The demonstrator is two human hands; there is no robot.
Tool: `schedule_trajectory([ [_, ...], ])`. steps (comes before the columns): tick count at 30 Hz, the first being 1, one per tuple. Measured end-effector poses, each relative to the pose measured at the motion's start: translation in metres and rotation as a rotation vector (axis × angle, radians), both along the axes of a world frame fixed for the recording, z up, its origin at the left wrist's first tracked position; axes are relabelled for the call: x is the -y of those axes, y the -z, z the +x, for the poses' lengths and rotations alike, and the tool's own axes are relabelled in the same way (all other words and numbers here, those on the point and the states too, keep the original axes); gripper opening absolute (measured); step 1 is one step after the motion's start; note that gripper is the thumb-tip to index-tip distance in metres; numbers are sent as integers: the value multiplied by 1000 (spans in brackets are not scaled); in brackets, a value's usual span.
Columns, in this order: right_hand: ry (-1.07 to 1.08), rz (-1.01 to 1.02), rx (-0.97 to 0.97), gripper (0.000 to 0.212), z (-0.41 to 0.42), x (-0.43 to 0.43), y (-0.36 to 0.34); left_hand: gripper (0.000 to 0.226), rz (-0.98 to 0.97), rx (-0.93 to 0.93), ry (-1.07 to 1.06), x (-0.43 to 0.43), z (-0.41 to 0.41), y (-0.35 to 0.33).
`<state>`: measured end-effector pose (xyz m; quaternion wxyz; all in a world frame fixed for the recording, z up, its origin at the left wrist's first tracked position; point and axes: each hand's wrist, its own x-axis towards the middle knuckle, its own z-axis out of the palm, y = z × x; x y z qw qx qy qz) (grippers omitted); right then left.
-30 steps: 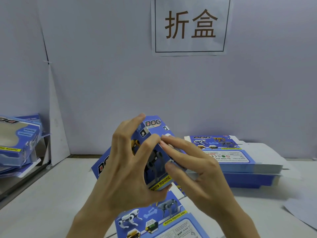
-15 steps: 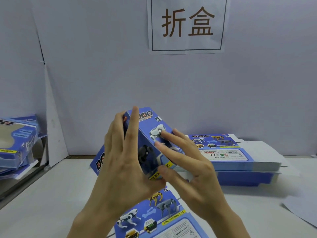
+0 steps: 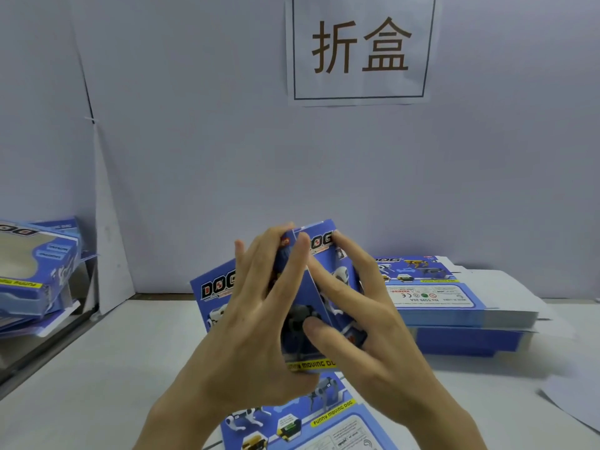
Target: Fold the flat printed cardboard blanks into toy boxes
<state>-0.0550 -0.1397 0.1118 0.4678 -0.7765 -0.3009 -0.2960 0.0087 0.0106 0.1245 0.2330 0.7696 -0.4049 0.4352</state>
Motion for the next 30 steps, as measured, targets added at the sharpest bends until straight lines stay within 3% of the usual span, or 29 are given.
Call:
schedule_trajectory([
  [2,-19,119,-23,57,1,1,0,52,-74,-245,-9,7,4,-1],
  [3,-10,179,-53,57,2,1,0,47,-82,-379,-19,7,6,-10],
  [4,-8,249,-92,59,4,2,0,53,-97,-352,46,9,7,-10],
  [7,55,537,-151,71,13,7,2,110,94,-119,18,-5,-8,20],
  [8,93,633,-127,75,15,8,2,117,34,-171,-5,-7,-10,24],
  [12,121,866,-99,90,20,13,7,125,-570,-661,28,4,-10,17],
  [14,22,872,-171,98,23,10,13,125,-883,-1028,249,4,-6,14],
  [16,-80,816,-250,102,26,7,17,103,-1077,-1261,503,-1,5,20],
  [18,-134,745,-317,100,28,9,17,86,-1129,-1282,560,-8,9,17],
  [20,-132,709,-362,89,30,13,16,84,-1126,-1244,565,-15,11,15],
  [25,-147,732,-308,37,31,19,17,90,-1102,-1206,562,-14,15,21],
  [30,-130,676,-310,36,29,27,13,79,-1054,-1182,653,-20,20,24],
])
